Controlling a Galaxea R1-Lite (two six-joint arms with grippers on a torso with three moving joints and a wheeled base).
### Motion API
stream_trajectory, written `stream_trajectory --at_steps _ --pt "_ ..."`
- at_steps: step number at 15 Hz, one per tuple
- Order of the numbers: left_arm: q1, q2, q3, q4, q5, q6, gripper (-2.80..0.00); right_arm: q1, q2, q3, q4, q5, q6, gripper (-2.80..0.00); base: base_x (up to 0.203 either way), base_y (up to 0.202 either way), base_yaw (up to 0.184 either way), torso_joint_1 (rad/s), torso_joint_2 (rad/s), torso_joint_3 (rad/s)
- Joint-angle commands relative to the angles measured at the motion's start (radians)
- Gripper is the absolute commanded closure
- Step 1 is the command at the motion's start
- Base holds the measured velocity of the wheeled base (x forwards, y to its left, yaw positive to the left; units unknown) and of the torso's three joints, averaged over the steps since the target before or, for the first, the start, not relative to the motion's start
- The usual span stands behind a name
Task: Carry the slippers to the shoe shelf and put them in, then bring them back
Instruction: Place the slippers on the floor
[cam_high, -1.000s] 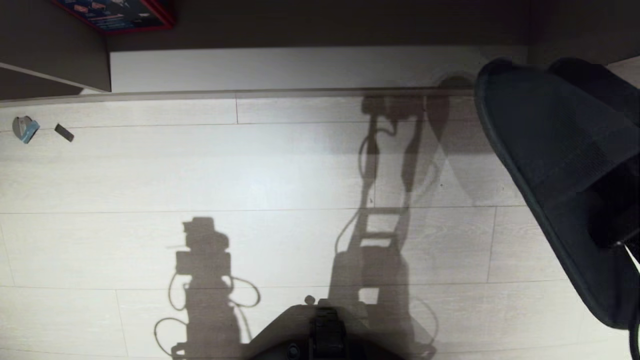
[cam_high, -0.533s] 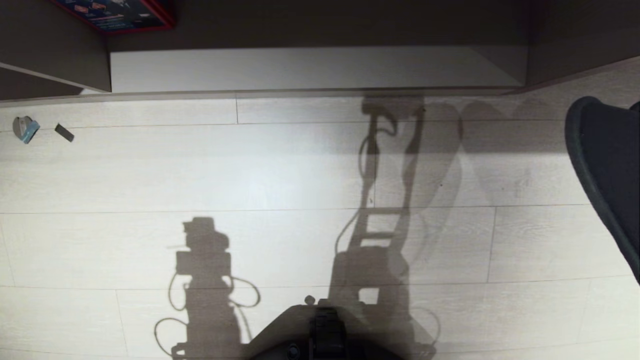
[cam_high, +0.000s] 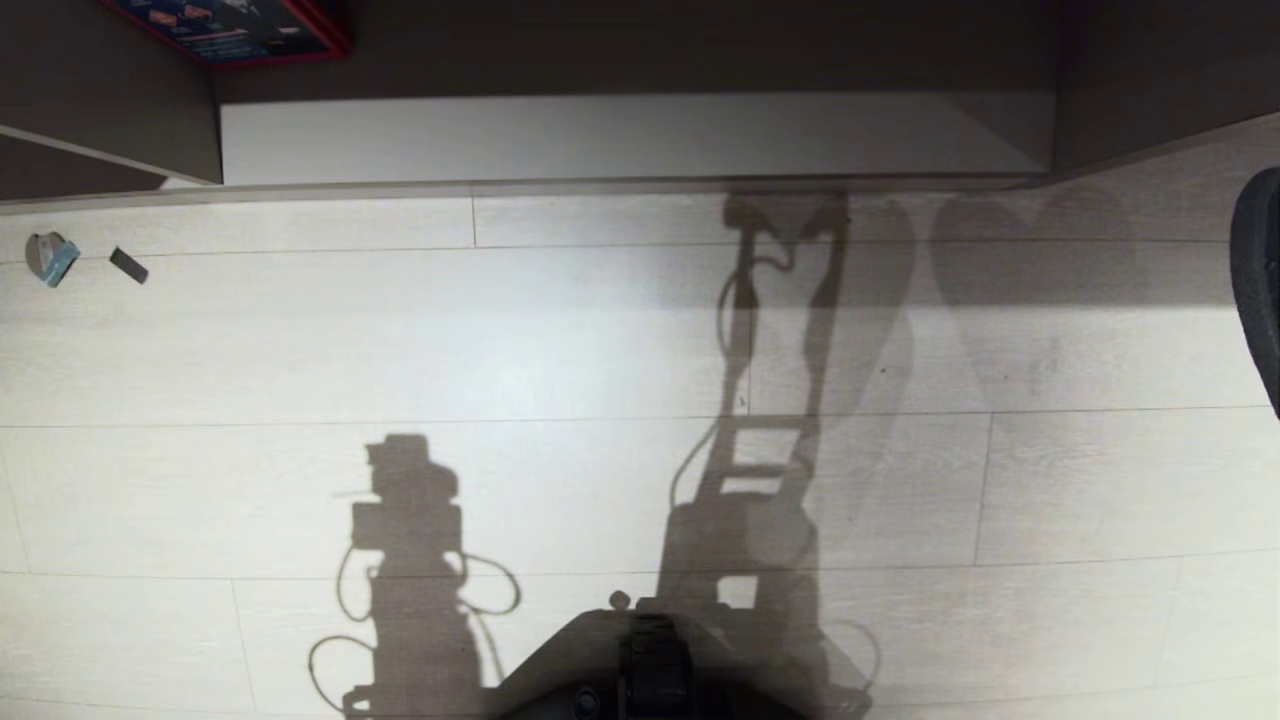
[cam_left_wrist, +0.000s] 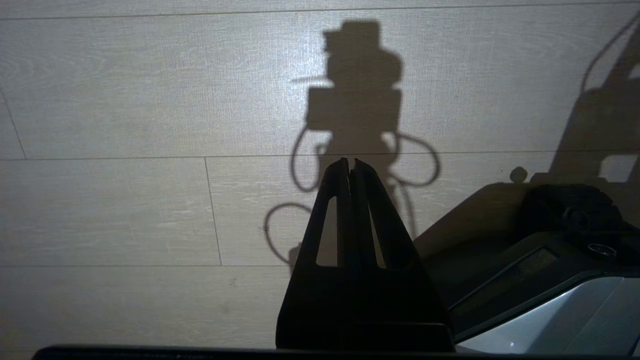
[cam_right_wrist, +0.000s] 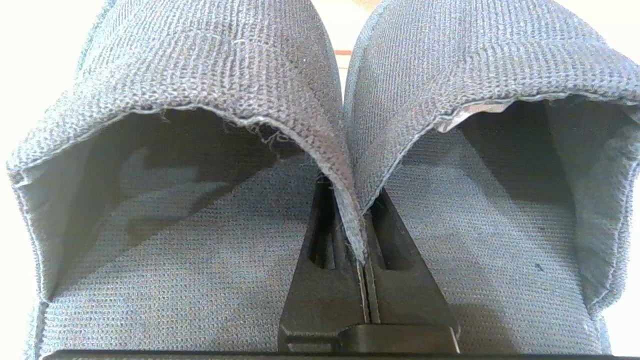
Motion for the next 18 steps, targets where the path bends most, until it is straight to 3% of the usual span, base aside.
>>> stream_trajectory --at_steps 1,8,15,18 --pt "0.0 0.0 0.0 0.0 0.0 0.0 0.0 0.0 0.016 -0.013 -0.004 0.008 -0.003 0.0 0.0 0.0 0.0 0.0 0.0 0.0" --pt "0.0 0.0 0.0 0.0 0.0 0.0 0.0 -0.001 0.02 0.001 -0.003 0.039 -0.004 0.0 0.0 0.0 0.0 0.0 0.0 0.009" --pt "0.0 0.0 0.0 0.0 0.0 0.0 0.0 -0.006 0.025 0.045 -0.002 0.044 -0.019 0.0 0.0 0.0 0.0 0.002 0.0 0.178" --pt "0.0 0.0 0.0 0.0 0.0 0.0 0.0 -0.086 0.002 0.058 -0.004 0.081 -0.026 0.0 0.0 0.0 0.0 0.003 0.0 0.206"
